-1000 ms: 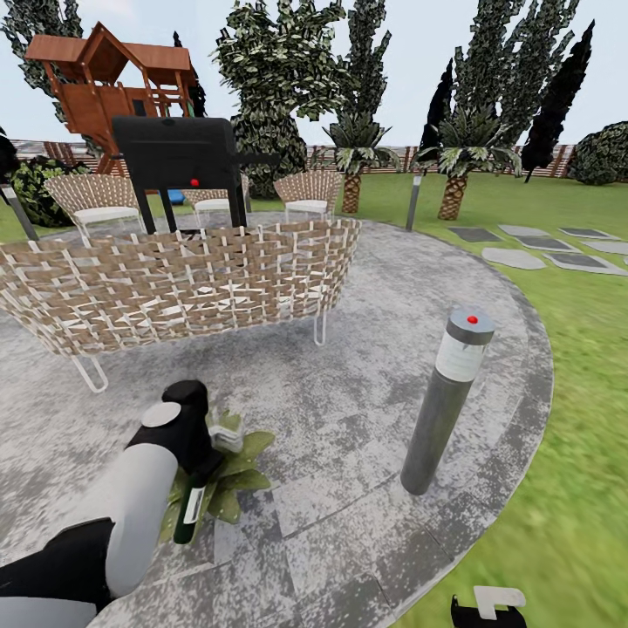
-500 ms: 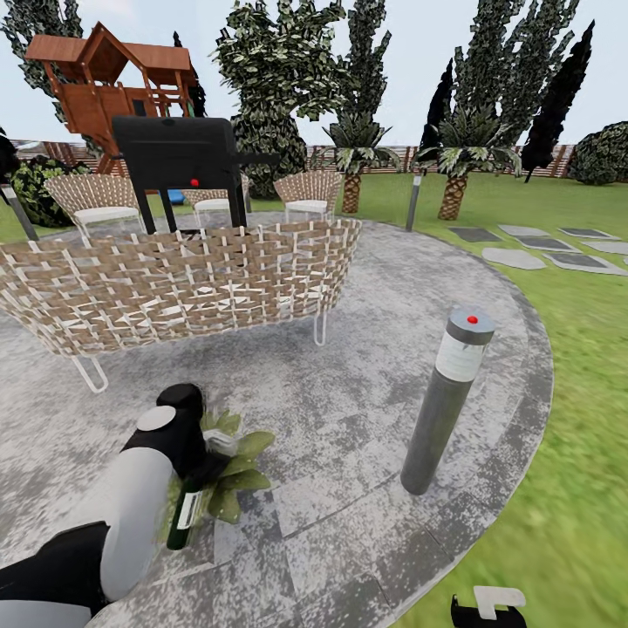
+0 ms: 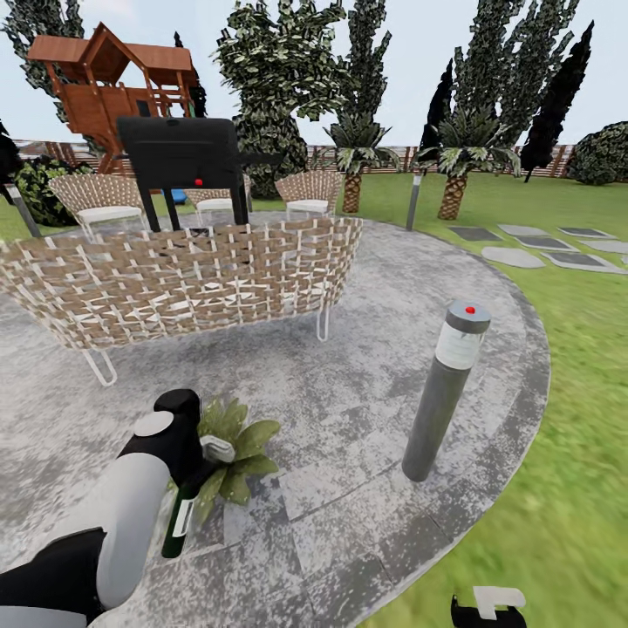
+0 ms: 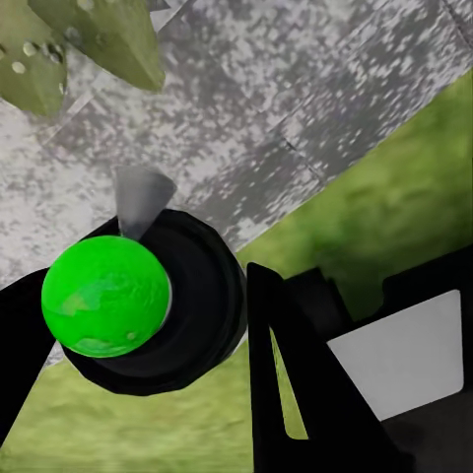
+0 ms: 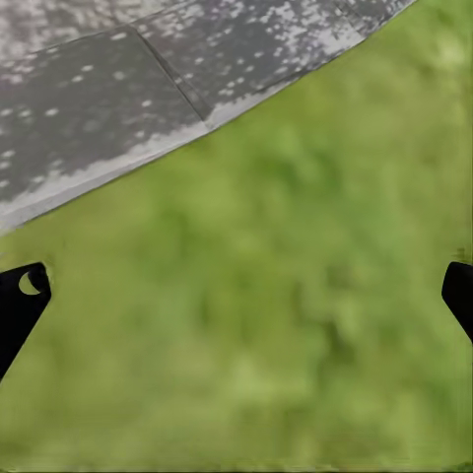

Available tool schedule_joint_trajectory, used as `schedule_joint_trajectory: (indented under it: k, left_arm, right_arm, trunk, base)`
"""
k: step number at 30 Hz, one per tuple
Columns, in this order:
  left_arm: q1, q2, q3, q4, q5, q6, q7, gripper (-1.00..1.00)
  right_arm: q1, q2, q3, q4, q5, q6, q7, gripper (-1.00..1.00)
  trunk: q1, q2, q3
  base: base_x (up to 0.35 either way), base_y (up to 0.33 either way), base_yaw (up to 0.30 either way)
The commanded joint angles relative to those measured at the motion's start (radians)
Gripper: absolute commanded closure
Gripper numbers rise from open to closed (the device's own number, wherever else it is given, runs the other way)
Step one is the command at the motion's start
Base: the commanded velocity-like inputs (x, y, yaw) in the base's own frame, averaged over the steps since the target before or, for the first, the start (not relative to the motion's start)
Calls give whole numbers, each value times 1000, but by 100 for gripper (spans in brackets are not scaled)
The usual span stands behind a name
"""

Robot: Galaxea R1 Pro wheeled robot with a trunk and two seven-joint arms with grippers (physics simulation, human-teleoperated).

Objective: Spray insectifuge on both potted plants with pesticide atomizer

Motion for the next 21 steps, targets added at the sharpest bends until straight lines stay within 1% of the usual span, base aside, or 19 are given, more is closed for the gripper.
schedule_joint_trajectory:
  k: [1,4,7,10,13,17,21]
  left_arm:
    - [-1,-2,6,-1,-11,10,-8,100]
    - [1,-4,4,3,-9,10,-8,100]
    - [1,-5,4,10,-8,10,-8,100]
    - [20,-4,3,7,-9,8,-8,100]
    - [38,-2,0,0,-8,8,-8,100]
    - [41,1,3,-2,-6,8,-8,100]
    - [41,4,5,-2,-3,7,-8,100]
  right_arm:
    - [-1,0,-7,1,11,-4,-3,-100]
    - [-1,0,-7,1,10,-4,-3,-100]
    - [-1,0,-8,1,10,-4,-3,-100]
    - [-1,0,-8,1,10,-4,-3,-100]
    - [-1,0,-8,1,10,-4,-3,-100]
    - [-1,0,-7,1,10,-4,-3,-100]
    - [-1,0,-8,1,10,-4,-3,-100]
  trunk:
    - [-1,0,-1]
    - [-1,0,-1]
    - [-1,0,-1]
    - [-1,0,-1]
    - [-1,0,-1]
    - [-1,0,-1]
    - [-1,0,-1]
  base:
    - [-257,233,0]
    - [-142,246,0]
    - [-38,84,0]
    - [-24,21,0]
    - [-190,135,0]
    - [-225,237,0]
    - [-50,320,0]
